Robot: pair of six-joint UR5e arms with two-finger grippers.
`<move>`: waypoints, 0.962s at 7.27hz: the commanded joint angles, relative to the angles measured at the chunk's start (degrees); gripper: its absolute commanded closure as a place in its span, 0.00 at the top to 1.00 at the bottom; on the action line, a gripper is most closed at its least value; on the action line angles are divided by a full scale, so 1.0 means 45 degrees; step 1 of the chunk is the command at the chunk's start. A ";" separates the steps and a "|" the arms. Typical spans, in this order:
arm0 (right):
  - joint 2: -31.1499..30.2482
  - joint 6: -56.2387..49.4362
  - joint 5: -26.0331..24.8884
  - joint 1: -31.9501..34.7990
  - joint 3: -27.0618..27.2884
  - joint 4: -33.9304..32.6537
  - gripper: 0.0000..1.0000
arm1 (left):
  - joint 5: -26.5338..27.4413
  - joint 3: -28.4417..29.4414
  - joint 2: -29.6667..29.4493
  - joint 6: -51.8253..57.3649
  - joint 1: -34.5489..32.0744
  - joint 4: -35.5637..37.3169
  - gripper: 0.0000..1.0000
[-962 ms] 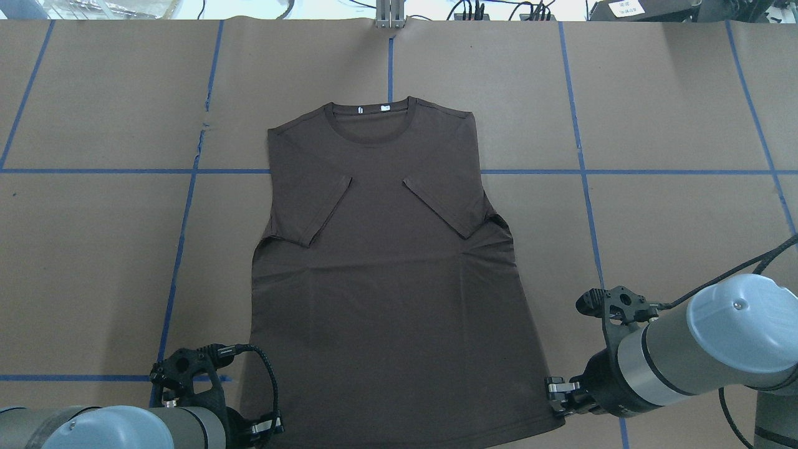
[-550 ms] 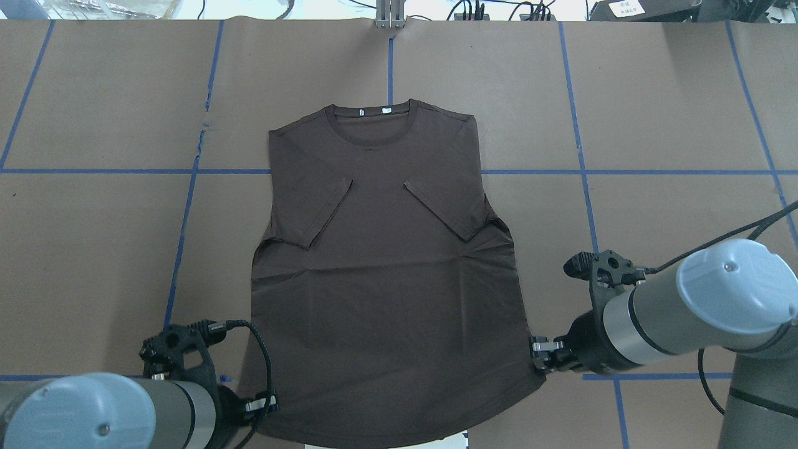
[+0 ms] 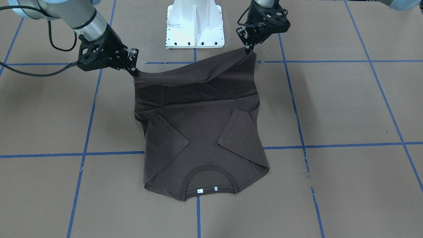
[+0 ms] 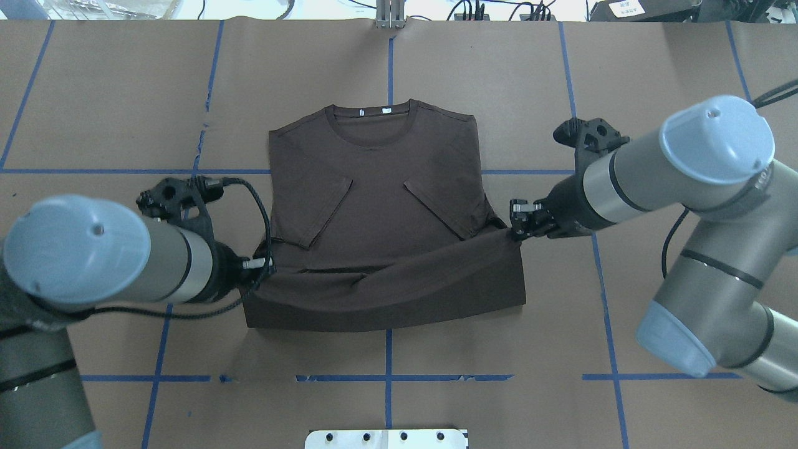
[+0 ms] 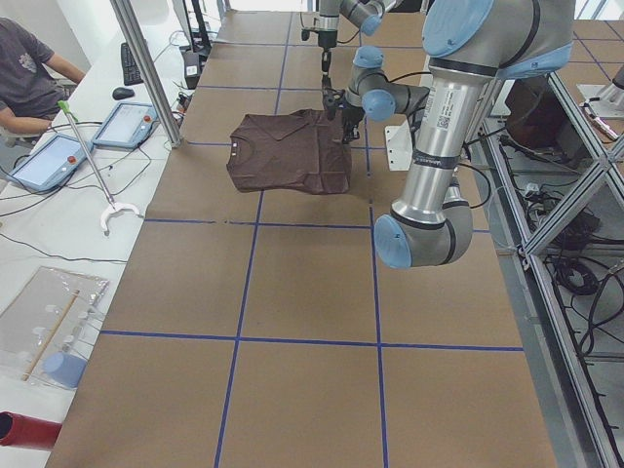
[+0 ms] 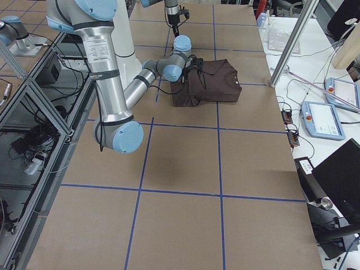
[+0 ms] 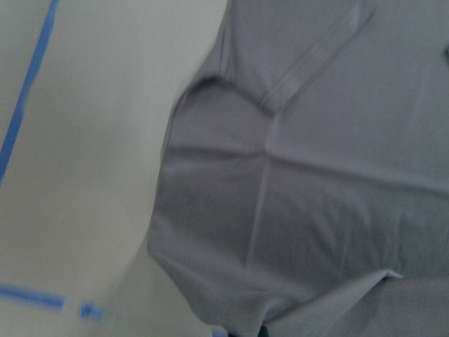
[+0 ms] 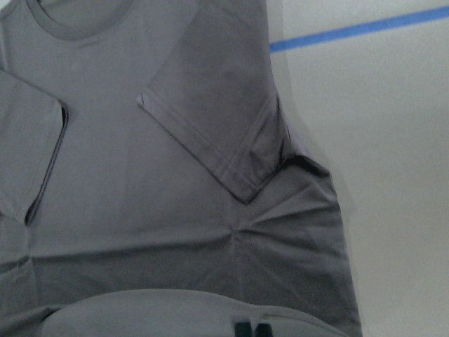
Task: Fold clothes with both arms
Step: 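Lift the hem with both grippers and fold it toward the collar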
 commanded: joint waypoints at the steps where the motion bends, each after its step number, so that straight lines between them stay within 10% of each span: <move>1: 0.1413 -0.0122 0.0064 0.0973 -0.1796 0.0005 0.00 | -0.0197 0.2202 -0.0958 0.1516 -0.1878 -0.0188 0.00; 7: 0.4965 -0.0337 0.0142 0.2519 -0.7223 0.0025 0.00 | -0.0197 0.7949 -0.1919 0.2534 -0.3739 -0.5418 0.00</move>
